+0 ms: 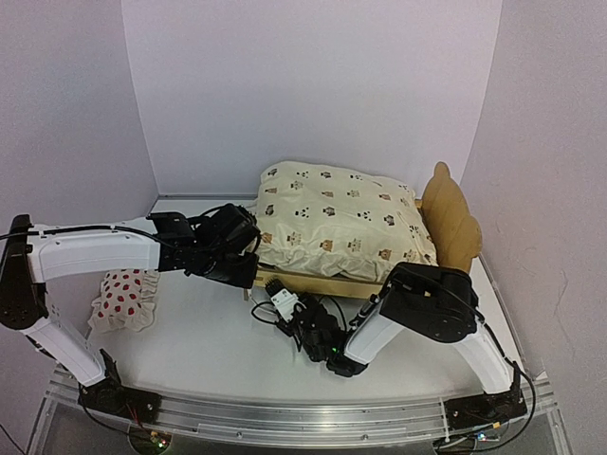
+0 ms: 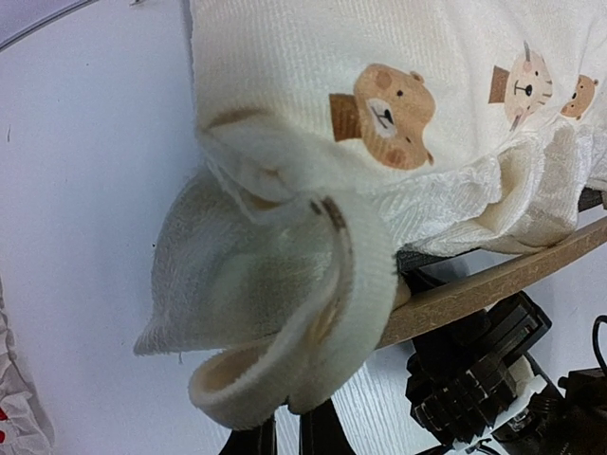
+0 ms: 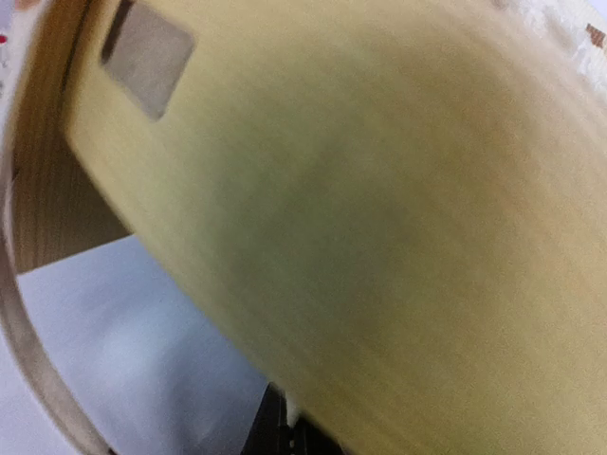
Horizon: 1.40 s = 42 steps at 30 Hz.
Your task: Set up the pet bed
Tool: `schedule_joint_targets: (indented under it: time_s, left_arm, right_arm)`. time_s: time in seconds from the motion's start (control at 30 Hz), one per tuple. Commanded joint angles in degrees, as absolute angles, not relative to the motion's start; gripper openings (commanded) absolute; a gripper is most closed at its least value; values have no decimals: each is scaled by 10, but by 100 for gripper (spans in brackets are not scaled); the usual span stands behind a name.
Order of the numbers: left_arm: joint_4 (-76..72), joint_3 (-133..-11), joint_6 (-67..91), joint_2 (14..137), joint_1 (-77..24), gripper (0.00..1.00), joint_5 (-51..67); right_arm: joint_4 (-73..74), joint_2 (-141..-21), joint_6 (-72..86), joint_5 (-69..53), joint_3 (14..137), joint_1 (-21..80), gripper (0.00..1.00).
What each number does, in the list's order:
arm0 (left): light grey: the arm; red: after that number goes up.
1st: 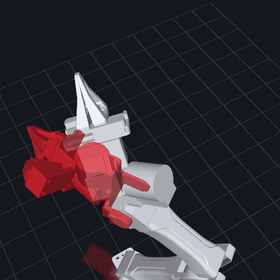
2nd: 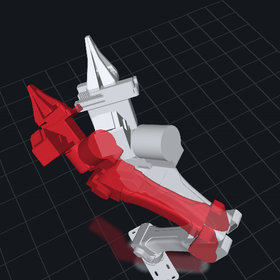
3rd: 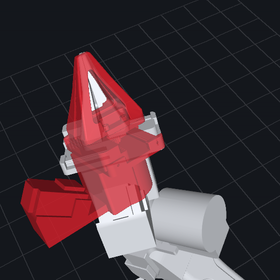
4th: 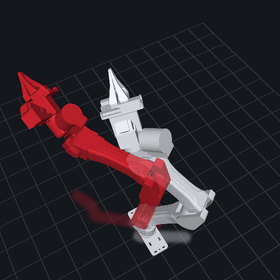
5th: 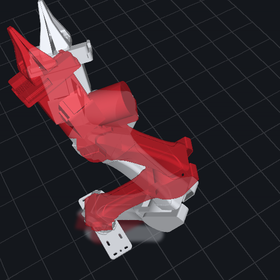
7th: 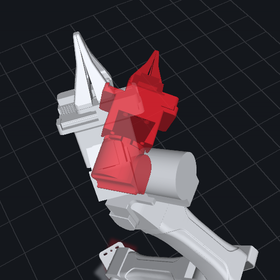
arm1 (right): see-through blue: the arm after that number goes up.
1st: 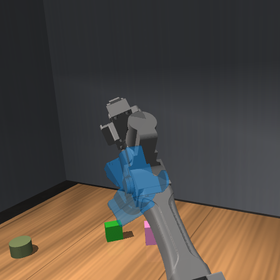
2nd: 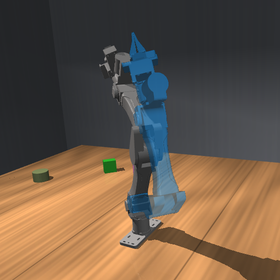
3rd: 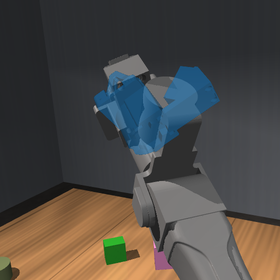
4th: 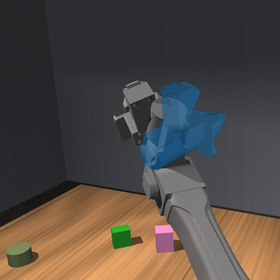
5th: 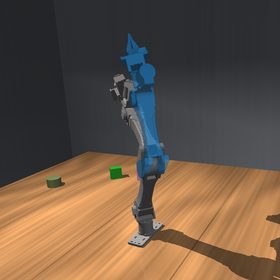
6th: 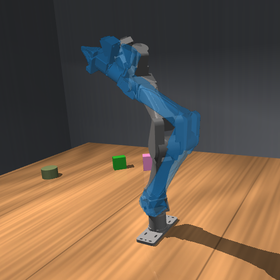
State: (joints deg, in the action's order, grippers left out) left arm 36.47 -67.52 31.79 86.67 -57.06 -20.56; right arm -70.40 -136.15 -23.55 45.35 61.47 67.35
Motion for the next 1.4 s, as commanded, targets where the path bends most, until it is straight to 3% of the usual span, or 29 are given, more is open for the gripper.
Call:
schedule_joint_targets:
  time_s: [0.0,0.4,0.9,1.03,1.27,1.37]
  left_arm:
    - [305,-710,302,850,-579,0,-212]
    - [282,-676,304,868,-574,0,-246]
    - [215,-604,306,886,-546,3,-232]
    - [231,-608,310,886,-546,11,-229]
    - [282,-643,308,858,-546,42,-192]
    - [321,-674,309,848,-546,45,-191]
  right_arm:
    - [-722,-1321,-246,386,568,695,0]
    - [-682,-1209,-210,349,456,710,0]
    - [-456,-1106,-110,278,429,710,0]
    - [-436,-1078,-89,281,402,709,0]
    - [-385,-1052,-54,268,369,708,0]
    - [-362,-1043,-39,259,367,708,0]
